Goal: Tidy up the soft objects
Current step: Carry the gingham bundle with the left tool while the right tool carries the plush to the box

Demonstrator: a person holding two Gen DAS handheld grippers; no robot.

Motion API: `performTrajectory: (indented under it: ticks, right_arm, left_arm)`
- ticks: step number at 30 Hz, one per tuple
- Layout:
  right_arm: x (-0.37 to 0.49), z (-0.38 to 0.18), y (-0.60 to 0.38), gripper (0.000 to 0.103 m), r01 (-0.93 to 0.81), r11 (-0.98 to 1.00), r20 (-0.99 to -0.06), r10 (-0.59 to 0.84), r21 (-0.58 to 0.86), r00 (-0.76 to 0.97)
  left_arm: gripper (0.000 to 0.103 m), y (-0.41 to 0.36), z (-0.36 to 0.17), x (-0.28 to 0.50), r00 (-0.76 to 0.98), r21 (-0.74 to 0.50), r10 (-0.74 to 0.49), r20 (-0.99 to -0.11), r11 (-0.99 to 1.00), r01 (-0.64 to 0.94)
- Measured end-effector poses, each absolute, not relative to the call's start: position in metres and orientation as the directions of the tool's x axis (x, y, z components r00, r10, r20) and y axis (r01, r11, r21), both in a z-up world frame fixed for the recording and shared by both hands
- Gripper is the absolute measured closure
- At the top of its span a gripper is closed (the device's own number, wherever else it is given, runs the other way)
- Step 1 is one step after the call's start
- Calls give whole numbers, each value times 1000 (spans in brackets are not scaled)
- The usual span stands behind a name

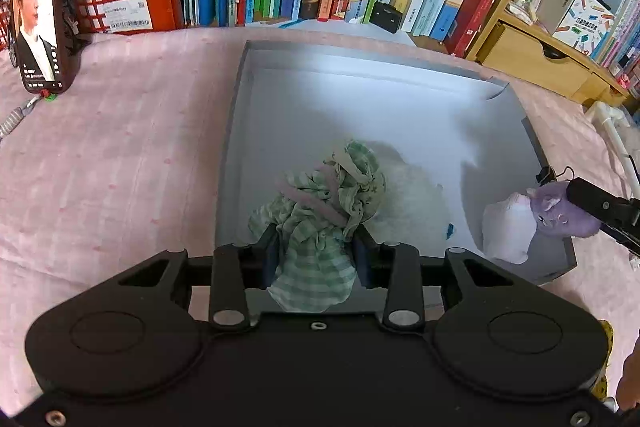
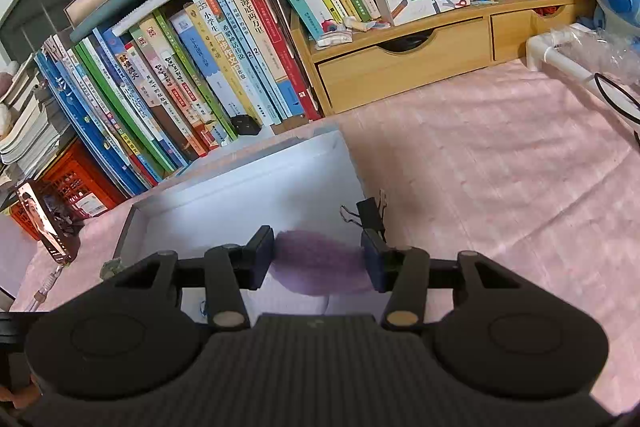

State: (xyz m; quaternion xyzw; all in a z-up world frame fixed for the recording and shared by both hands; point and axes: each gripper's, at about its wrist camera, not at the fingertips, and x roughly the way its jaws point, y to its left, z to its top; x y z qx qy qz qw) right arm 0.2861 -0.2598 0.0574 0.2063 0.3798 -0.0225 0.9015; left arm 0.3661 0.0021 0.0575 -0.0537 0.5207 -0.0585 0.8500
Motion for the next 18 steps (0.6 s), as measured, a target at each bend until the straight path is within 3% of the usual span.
performTrajectory:
  ticks: [12,18]
  right_arm:
    - [287,43,-268,51,215,891,-721,161,400,673]
    - [291,40,-270,51,225,882,-741,183,414,647]
  left_arm:
    - [61,5,55,370,445,-169,-168,-880,985,37]
    - [53,6,57,369,445,-172,-169,-880,984,34]
